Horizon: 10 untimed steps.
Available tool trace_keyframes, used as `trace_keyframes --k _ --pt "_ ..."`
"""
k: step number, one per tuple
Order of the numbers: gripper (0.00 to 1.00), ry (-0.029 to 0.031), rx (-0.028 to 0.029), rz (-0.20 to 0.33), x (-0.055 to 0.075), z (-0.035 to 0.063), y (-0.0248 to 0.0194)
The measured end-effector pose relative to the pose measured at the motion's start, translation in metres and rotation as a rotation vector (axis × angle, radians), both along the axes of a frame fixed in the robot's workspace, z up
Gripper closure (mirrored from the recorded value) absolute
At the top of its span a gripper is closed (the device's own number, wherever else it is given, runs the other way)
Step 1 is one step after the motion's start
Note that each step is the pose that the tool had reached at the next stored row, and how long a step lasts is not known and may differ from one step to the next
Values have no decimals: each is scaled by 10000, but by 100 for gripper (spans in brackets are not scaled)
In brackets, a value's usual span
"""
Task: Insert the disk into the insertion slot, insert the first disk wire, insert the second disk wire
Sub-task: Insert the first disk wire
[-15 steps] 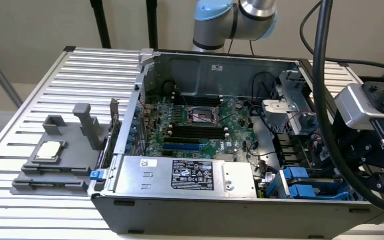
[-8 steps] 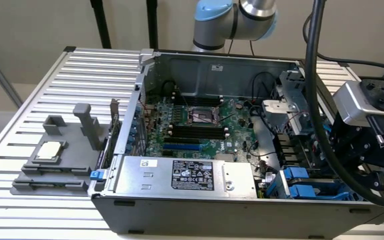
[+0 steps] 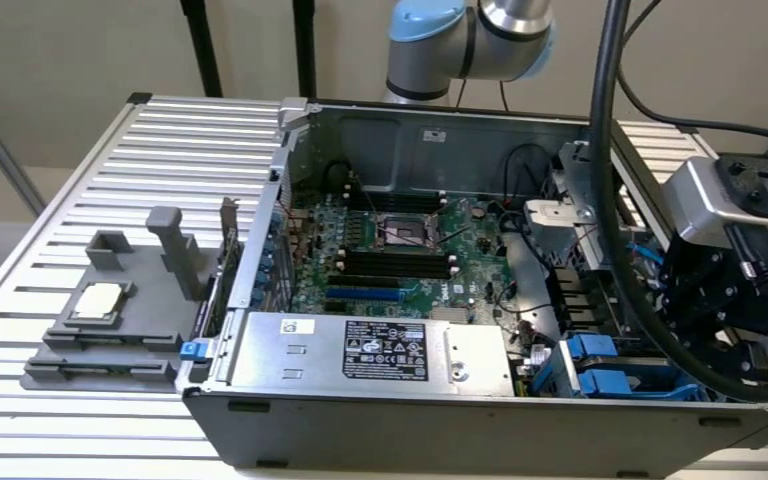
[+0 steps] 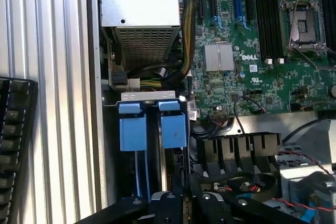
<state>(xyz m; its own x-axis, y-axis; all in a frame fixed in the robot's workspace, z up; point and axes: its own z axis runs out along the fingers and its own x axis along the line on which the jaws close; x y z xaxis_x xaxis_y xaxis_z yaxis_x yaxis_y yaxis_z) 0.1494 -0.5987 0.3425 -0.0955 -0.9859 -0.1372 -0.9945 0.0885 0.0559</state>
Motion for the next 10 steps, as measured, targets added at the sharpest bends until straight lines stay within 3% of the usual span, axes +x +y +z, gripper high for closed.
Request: trace_keyframes --k 10 --pt "84 8 -297 -34 0 1 78"
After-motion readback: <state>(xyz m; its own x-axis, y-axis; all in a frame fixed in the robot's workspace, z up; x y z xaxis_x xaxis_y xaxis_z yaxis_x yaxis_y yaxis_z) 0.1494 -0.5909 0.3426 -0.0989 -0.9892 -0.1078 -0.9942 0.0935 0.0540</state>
